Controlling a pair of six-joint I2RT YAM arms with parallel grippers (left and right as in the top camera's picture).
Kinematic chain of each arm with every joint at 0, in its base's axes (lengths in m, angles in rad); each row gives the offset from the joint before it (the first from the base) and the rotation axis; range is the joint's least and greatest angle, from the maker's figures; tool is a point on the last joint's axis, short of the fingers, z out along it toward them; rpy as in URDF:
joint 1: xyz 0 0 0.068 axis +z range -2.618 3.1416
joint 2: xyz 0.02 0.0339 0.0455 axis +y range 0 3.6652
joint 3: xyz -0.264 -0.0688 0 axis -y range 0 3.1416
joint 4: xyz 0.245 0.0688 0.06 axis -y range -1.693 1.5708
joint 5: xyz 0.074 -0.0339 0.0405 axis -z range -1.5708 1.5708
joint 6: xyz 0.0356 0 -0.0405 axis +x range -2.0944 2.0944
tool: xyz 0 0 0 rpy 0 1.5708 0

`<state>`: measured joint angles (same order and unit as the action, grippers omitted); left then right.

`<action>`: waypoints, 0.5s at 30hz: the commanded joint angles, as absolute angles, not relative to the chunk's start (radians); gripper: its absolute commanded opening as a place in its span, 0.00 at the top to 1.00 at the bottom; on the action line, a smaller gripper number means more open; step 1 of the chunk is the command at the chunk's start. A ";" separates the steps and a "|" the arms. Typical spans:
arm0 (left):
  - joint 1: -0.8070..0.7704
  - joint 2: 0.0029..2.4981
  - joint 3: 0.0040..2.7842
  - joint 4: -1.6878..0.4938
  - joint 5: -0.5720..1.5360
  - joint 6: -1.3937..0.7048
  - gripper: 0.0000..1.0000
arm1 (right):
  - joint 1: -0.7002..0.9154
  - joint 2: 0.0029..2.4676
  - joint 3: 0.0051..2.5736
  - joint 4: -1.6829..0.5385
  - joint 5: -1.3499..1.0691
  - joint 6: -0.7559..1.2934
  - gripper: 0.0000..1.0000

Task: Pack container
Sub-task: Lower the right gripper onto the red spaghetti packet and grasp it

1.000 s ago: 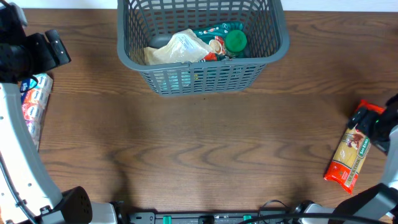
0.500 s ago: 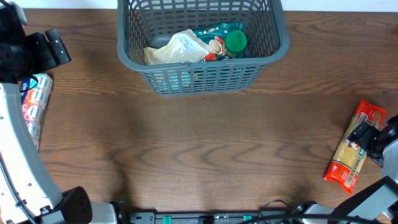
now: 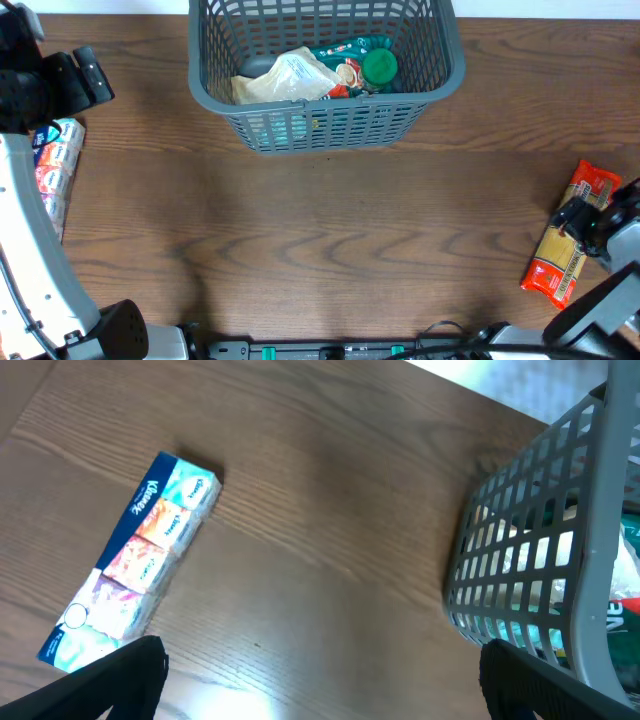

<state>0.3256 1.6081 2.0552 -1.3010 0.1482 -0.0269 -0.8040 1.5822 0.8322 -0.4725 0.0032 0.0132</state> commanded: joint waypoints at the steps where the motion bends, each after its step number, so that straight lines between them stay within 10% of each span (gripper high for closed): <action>1: 0.328 1.607 2.056 -1.300 0.150 -0.035 0.01 | -0.811 1.642 0.822 -0.456 -0.030 -0.001 0.01; 7: 0.328 1.607 2.056 -1.301 0.150 -0.035 0.01 | -0.810 1.713 0.822 -0.429 -0.053 0.004 0.07; 15: 0.328 1.607 2.056 -1.301 0.150 -0.035 0.01 | -0.810 1.724 0.822 -0.410 -0.073 0.007 0.51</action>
